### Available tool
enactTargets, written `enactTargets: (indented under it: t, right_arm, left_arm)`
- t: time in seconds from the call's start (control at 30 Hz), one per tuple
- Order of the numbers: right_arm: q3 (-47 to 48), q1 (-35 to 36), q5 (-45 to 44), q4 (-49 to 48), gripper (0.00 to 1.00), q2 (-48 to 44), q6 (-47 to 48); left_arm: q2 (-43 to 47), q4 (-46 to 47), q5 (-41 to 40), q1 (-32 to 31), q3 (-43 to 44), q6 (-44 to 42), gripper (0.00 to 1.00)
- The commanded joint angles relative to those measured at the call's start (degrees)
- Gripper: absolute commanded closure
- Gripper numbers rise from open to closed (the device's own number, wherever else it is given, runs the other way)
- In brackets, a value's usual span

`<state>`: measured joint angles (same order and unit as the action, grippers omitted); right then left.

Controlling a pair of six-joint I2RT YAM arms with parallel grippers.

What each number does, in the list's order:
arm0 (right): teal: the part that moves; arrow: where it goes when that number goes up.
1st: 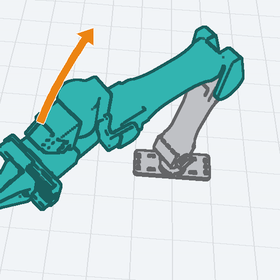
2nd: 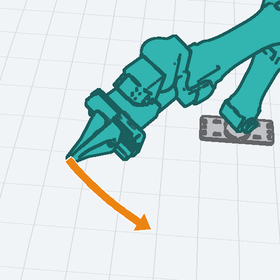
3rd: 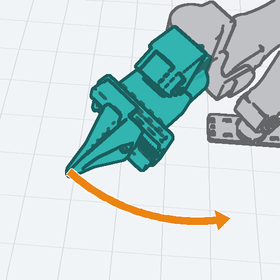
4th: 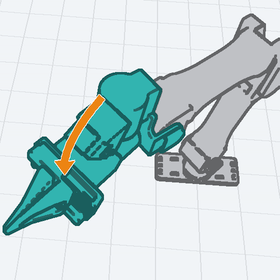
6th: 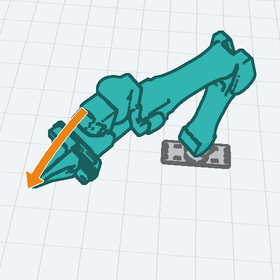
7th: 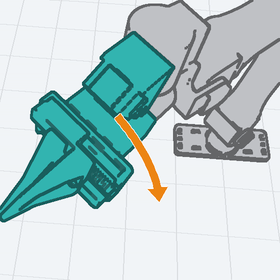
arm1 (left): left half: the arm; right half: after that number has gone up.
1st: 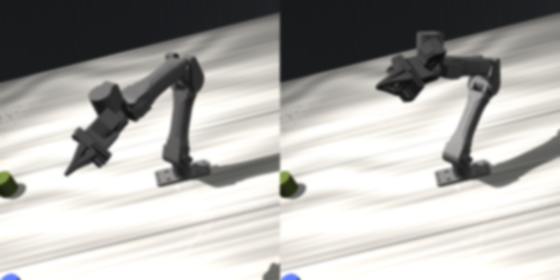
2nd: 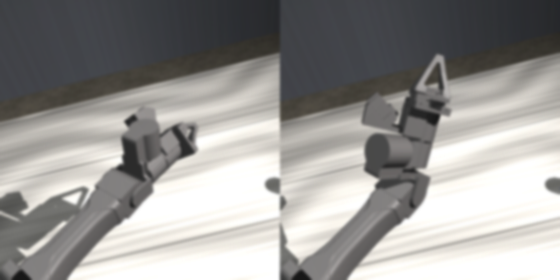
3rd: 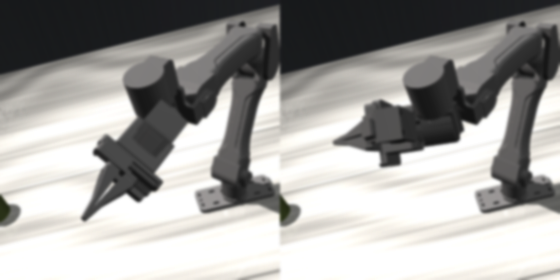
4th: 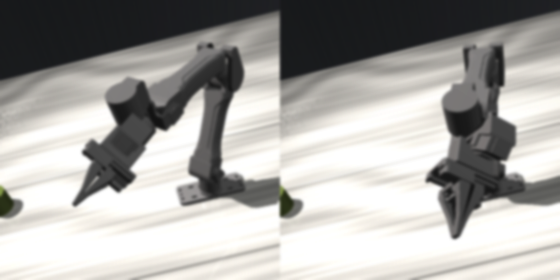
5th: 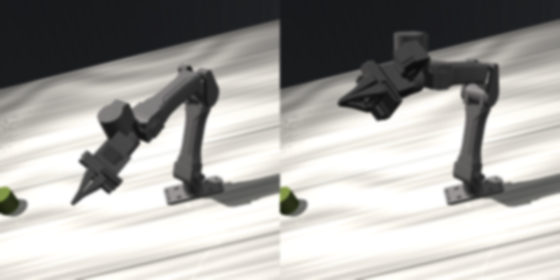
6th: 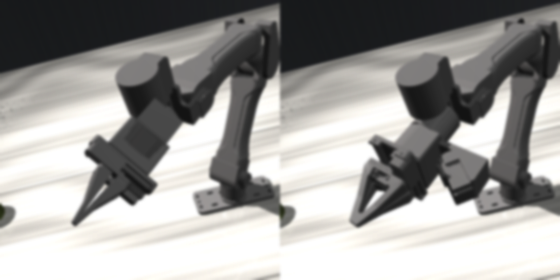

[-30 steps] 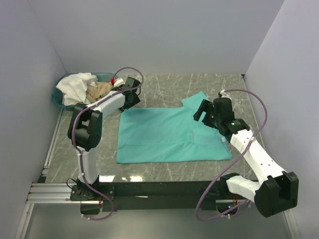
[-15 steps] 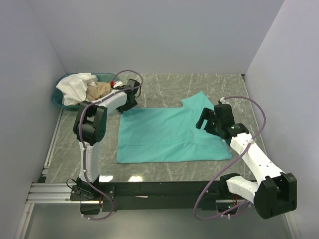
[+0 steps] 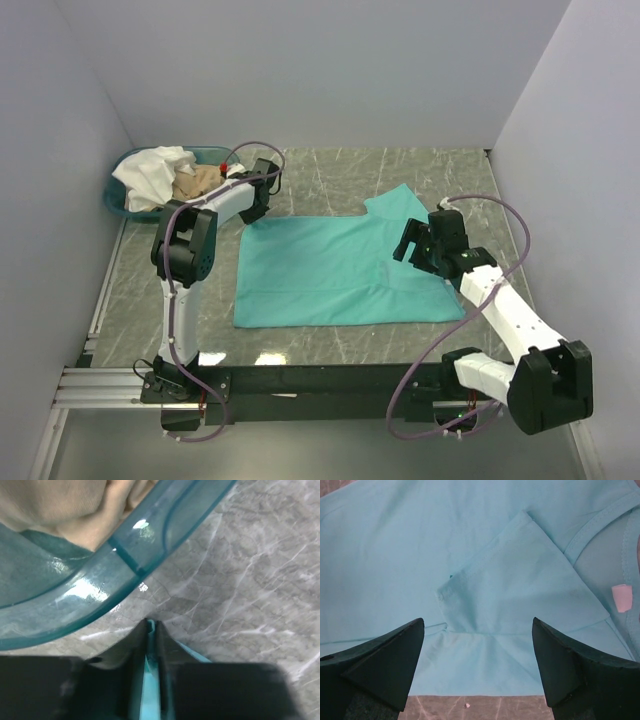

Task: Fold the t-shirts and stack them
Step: Fold the tshirt

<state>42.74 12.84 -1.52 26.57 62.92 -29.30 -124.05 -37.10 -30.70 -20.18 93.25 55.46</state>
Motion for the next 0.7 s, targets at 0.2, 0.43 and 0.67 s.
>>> enactTargets:
  t: [0.2,0.43,0.67]
  right_arm:
    - [14.08,-2.29,0.29,-3.45,0.05,11.68,0.03]
    - [38.96,-4.84,-6.03,2.41,0.05,34.70,5.03]
    - [65.34,-7.04,-8.15,9.12,0.07,60.44,15.05]
  left_arm:
    - [1.70,2.21,1.87,-0.12,-0.88,-1.32,0.99]
    - [4.51,5.28,4.42,-0.12,-3.34,-3.69,0.99]
    - [6.71,8.10,6.79,-0.12,-6.15,-4.40,0.99]
